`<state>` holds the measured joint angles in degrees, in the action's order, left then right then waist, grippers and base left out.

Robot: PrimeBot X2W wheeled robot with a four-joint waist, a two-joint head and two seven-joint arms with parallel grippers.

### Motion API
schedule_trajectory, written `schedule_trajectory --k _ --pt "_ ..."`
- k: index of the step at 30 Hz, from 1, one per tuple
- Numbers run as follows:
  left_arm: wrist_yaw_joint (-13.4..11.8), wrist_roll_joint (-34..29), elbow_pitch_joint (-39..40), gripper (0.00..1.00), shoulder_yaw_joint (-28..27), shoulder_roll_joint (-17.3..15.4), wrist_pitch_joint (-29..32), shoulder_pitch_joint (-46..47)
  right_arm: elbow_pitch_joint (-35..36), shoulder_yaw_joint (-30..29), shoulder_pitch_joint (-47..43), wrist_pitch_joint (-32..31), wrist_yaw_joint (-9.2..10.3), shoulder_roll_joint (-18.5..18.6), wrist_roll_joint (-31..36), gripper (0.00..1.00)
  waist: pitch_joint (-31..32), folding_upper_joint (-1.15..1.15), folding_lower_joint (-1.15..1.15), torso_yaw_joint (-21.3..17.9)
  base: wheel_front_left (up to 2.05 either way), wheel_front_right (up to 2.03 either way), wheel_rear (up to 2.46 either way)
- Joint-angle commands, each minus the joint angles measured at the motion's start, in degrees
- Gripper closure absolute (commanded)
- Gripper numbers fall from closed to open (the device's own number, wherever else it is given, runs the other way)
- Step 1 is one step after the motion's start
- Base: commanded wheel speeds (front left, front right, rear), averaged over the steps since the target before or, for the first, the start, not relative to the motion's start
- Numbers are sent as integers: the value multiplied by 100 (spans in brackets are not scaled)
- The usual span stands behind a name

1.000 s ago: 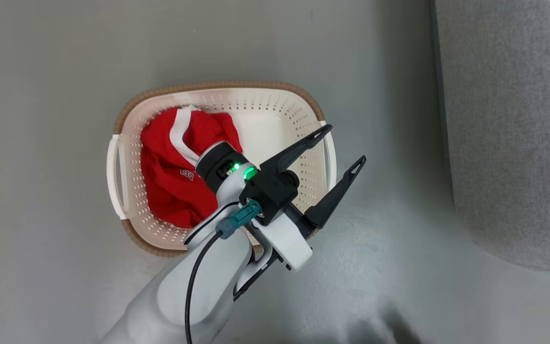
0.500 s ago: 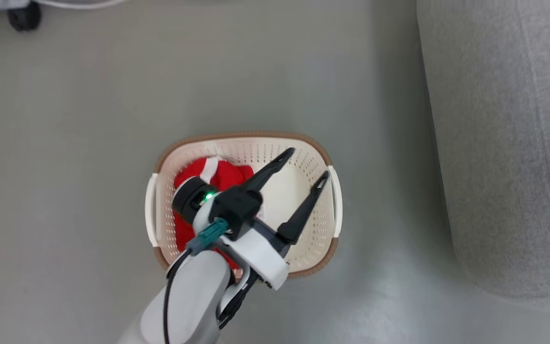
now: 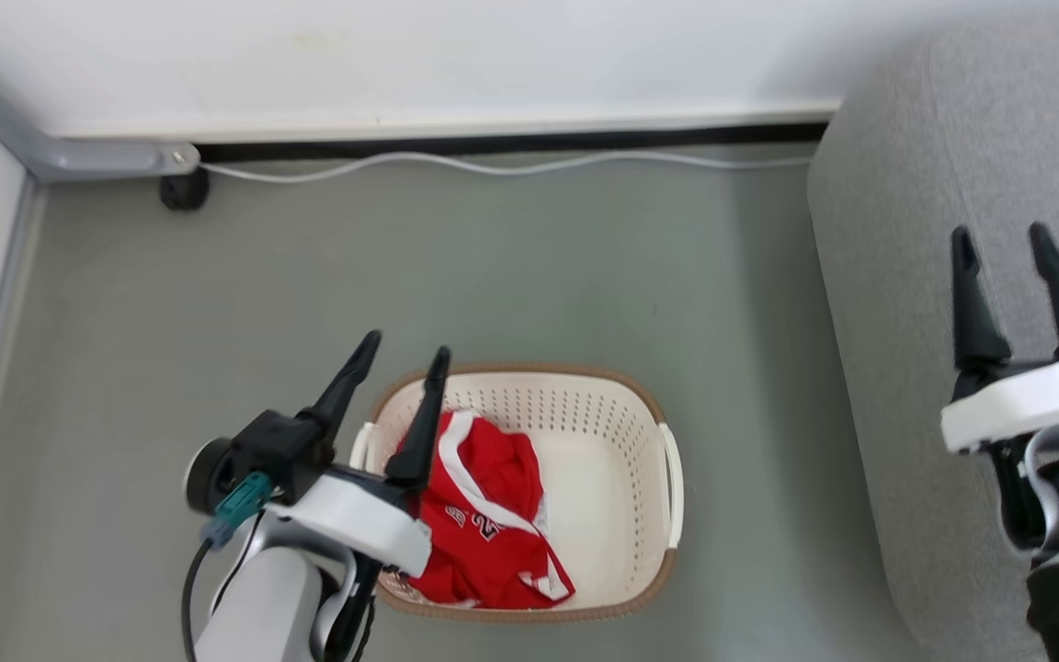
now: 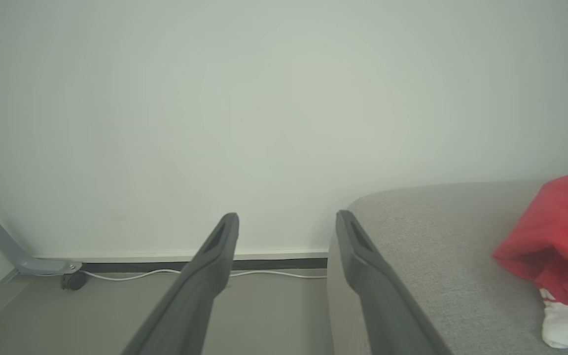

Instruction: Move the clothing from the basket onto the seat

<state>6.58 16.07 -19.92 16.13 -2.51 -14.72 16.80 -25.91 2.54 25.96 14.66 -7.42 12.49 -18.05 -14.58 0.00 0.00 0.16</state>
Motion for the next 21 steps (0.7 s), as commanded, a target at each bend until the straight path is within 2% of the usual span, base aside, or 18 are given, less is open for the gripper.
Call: schedule_trajectory --k 1,11,21 --pt "-45 -74 163 0 -227 -38 -28 -41 181 117 -129 34 -7 43 -27 0 242 0 0 141 0 0 0" --pt "-265 -343 349 0 -1093 -37 -28 -788 648 335 -884 34 -7 -192 120 0 801 0 0 241 0 0 0" --pt "-598 -517 673 0 -1531 -37 -28 -1419 982 220 -1631 34 -7 -449 277 0 1006 0 0 190 0 0 0"
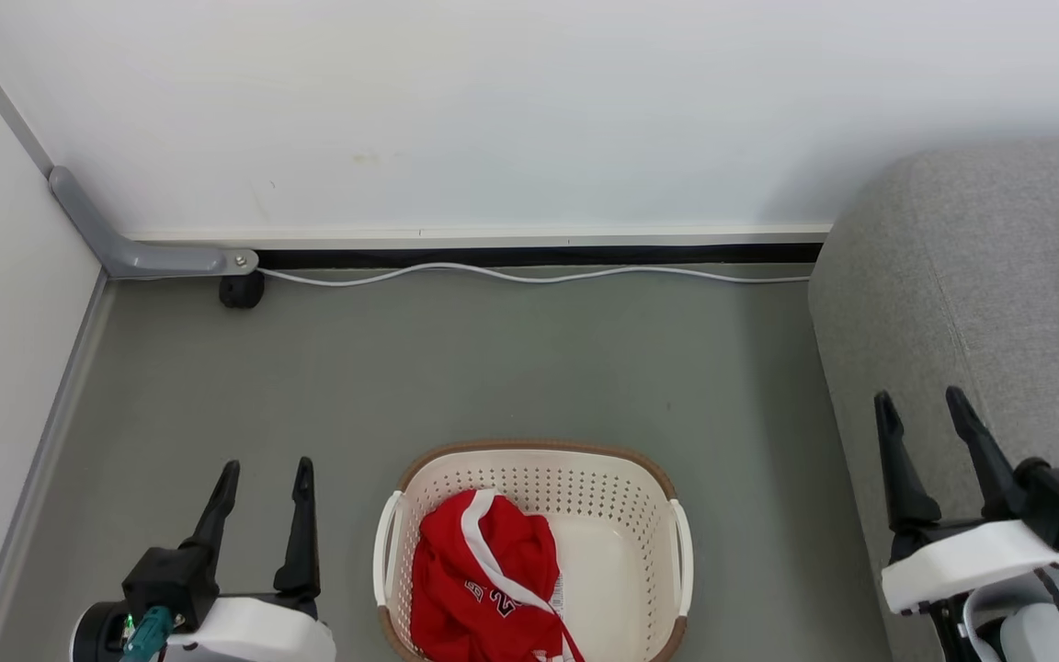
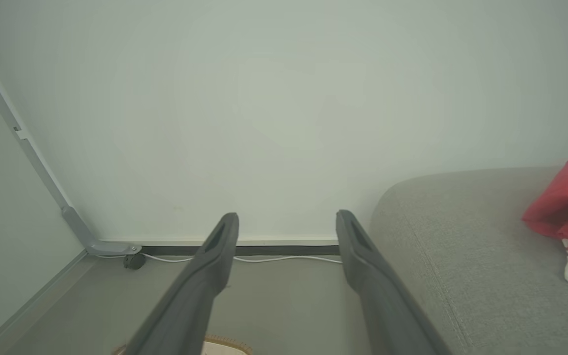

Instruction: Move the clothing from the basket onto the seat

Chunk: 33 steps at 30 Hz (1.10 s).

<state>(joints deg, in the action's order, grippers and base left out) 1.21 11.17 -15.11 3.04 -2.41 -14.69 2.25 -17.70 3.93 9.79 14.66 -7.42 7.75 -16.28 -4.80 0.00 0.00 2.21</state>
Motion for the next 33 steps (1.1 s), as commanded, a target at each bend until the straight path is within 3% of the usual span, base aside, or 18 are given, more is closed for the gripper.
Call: schedule_trajectory --k 1,10,22,33 --pt "-93 -39 216 0 -240 -47 -31 -23 162 61 -75 34 -7 2 126 0 43 0 0 -23 0 0 0" --pt "-252 45 300 0 -188 -47 -31 -268 122 6 -217 34 -7 -109 237 0 49 0 0 -76 0 0 0" --pt "-193 101 252 0 -35 -47 -31 -179 153 -16 -117 34 -7 -125 216 0 -55 0 0 -94 0 0 0" --pt "-355 484 39 0 541 -47 -31 222 352 19 277 34 -7 0 180 0 -922 0 0 -101 0 0 0"
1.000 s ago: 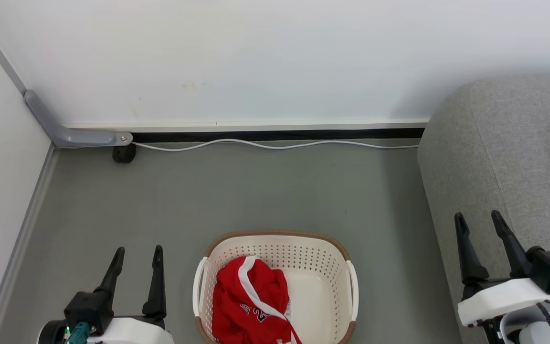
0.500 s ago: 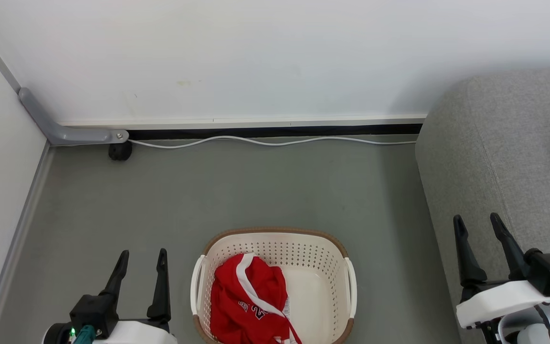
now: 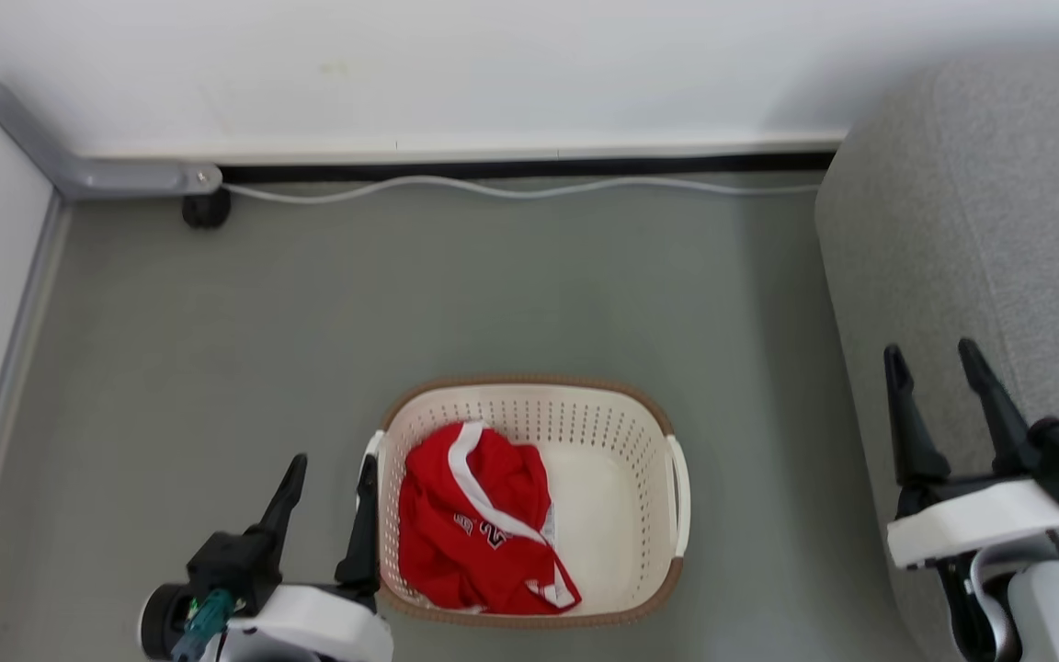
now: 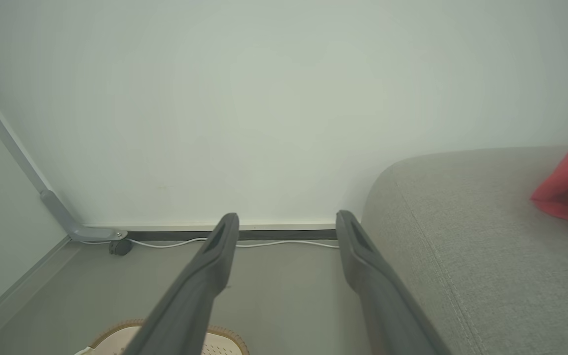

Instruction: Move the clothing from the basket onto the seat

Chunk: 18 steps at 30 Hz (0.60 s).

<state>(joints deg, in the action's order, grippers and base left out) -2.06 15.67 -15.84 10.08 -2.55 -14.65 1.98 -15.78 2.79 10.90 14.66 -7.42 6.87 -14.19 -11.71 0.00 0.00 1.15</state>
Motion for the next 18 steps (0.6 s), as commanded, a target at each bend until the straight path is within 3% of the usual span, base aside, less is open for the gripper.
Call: schedule_trajectory --k 1,18 --pt "-45 46 83 0 -102 -32 -35 320 183 144 224 34 -7 112 -36 0 -349 0 0 7 0 0 0" --pt "-277 673 -1167 0 1147 -32 -35 2175 852 482 1489 34 -7 448 -189 0 -2504 0 0 -148 0 0 0"
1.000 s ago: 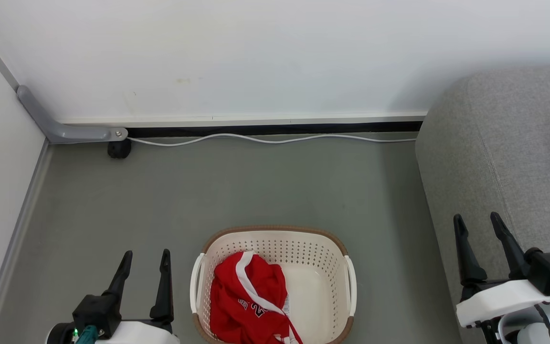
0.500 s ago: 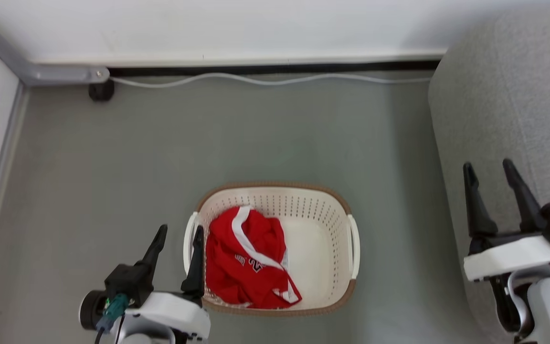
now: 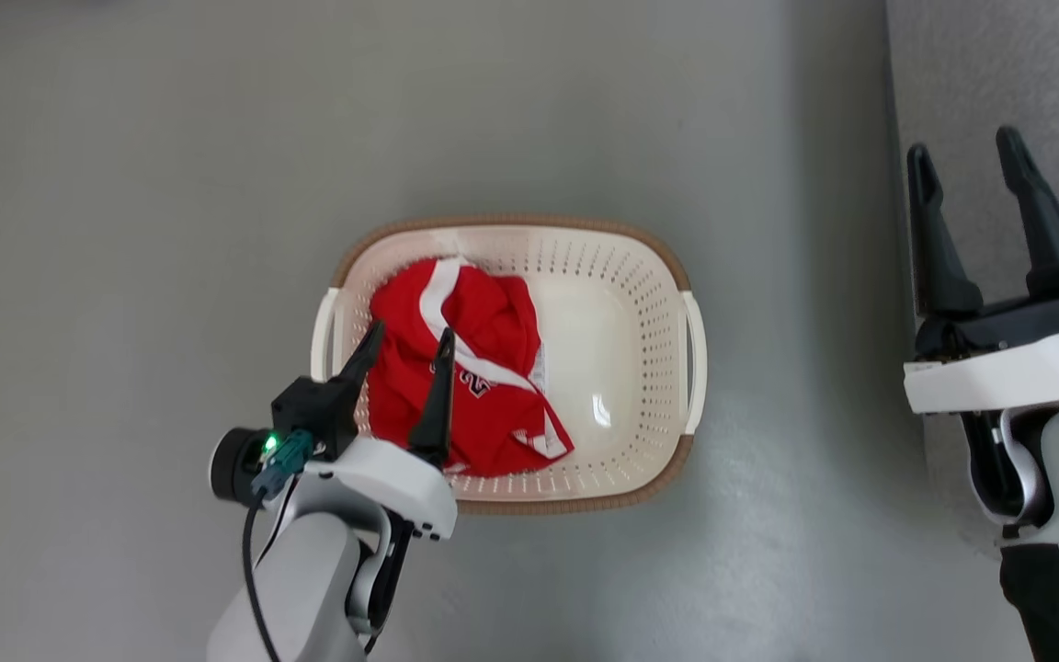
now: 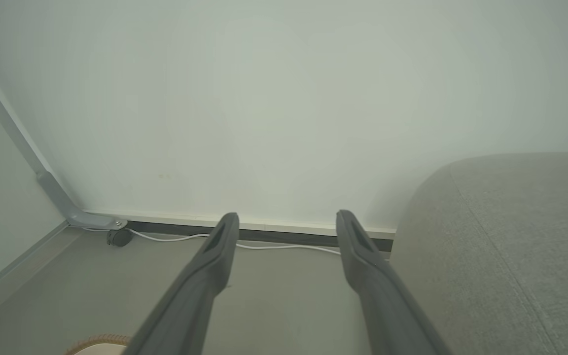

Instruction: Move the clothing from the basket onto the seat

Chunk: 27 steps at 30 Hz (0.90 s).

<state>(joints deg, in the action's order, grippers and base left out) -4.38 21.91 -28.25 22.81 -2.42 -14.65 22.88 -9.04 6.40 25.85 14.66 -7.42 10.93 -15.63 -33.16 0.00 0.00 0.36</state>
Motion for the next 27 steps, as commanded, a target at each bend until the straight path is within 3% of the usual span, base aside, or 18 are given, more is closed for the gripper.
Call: schedule_trajectory --k 1,15,27 --pt "-51 102 -31 0 -44 -46 -35 199 211 145 57 34 -7 55 -49 0 -464 0 0 -81 0 0 0" --pt "-122 478 -1589 0 930 -46 -35 1787 561 353 631 34 -7 106 -79 0 -1531 0 0 -342 0 0 0" --pt "-360 39 -3600 0 2392 -46 76 3306 609 322 746 34 -7 -48 -149 0 -1917 0 0 -547 0 0 0"
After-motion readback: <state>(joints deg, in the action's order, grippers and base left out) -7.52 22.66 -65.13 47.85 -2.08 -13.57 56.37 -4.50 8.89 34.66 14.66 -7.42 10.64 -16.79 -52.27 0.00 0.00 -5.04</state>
